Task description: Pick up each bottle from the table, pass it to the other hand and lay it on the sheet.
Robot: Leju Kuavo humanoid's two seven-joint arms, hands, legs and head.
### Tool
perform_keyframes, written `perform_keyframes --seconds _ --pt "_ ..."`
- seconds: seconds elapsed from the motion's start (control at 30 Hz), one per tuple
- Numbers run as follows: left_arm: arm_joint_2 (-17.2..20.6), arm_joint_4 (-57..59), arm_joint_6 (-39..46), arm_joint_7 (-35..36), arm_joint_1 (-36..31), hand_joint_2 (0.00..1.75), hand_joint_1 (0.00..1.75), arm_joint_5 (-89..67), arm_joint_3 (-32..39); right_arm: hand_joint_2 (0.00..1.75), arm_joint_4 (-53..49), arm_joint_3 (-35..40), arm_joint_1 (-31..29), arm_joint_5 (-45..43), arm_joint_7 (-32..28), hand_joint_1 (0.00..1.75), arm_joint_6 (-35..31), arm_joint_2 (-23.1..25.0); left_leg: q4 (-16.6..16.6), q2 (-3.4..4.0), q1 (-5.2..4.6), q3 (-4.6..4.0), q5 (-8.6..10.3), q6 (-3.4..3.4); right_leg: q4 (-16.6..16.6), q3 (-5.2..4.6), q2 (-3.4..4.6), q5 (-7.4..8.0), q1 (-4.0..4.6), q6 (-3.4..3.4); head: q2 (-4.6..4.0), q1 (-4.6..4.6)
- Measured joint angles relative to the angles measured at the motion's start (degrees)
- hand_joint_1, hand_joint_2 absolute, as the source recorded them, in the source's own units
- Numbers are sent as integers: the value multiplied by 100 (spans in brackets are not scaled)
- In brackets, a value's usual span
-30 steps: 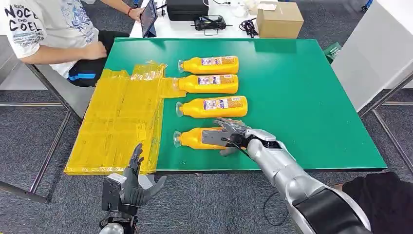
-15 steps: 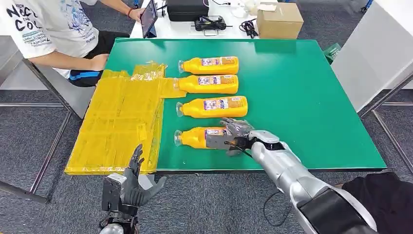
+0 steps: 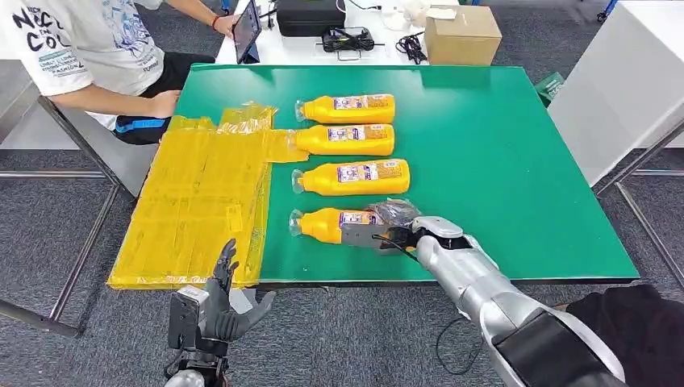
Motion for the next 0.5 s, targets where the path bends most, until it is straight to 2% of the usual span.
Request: perform_keyframes --seconds 0.27,0.37,0.4,0.43,0.5 --pt "0 0 2 4 0 175 0 2 0 175 -4 0 16 -43 -13 175 -71 0 0 0 0 0 0 0 0 1 0 0 0 0 0 0" --pt "0 0 4 39 0 175 0 52 -2 175 -179 -33 211 -214 -52 175 -502 -4 0 14 0 3 -2 0 0 0 3 0 1 0 0 0" --pt "-2 0 63 96 8 175 0 155 -6 175 -645 -255 601 -323 -90 175 -1257 -7 -1 2 4 2 -1 0 2 5 0 -1 4 -1 0 4" --pt "-2 0 155 195 40 175 0 370 -9 175 -2186 -925 1565 45 13 175 -1950 261 -2 1 5 -7 -2 -1 5 -8 1 -2 5 0 0 -2" --pt "-2 0 190 287 39 175 0 510 -20 175 -3255 -1354 2090 348 0 175 -2155 536 -2 -3 8 -19 -2 -2 5 -21 -1 -6 6 -3 0 -4"
